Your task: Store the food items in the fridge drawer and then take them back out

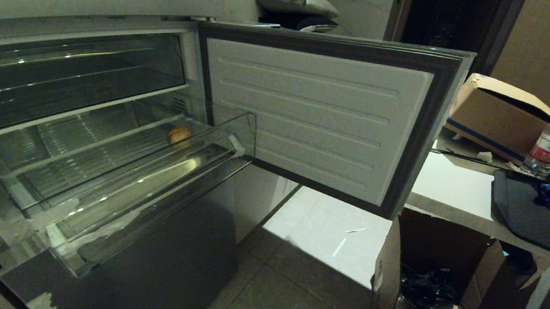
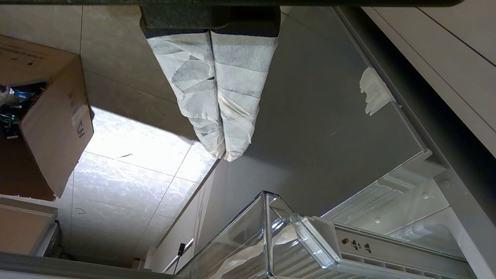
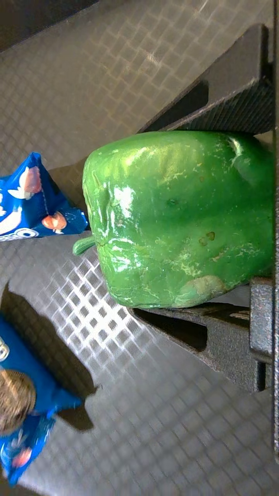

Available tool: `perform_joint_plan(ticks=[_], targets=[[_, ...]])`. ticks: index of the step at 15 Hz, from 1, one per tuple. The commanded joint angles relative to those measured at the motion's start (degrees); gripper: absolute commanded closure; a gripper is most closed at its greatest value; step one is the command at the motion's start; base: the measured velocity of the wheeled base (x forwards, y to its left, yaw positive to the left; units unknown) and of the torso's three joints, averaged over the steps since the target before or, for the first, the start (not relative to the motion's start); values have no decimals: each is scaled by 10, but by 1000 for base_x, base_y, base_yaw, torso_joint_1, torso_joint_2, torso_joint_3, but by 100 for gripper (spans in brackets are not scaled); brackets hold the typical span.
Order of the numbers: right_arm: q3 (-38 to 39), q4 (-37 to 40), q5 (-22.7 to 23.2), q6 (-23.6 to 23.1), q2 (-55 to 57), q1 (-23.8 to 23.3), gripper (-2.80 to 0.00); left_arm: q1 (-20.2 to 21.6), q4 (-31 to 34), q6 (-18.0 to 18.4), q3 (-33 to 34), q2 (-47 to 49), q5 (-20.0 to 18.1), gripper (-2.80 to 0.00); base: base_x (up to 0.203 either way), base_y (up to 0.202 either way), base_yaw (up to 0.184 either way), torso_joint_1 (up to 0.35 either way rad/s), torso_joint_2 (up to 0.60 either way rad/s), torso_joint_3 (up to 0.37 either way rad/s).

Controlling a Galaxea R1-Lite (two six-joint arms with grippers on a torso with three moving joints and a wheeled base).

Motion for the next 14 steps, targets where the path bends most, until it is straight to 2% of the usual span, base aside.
perform_joint_plan(ticks=[1, 6, 10, 12, 14], targets=[[22, 5, -3, -1, -66, 0, 0, 0, 0, -1, 0, 1, 0, 0, 0, 0, 0, 0, 0, 0], [136, 80, 14, -6, -317, 2, 0, 0, 0, 0, 0, 1, 0, 0, 0, 0, 0, 0, 0, 0], [286, 99, 41, -7, -577, 37, 0, 0, 0, 0, 0, 1, 0, 0, 0, 0, 0, 0, 0, 0], [412, 104, 43, -7, -694, 91, 0, 0, 0, 0, 0, 1, 0, 0, 0, 0, 0, 0, 0, 0], [498, 121, 26, -9, -799, 185, 0, 0, 0, 0, 0, 1, 0, 0, 0, 0, 0, 0, 0, 0]])
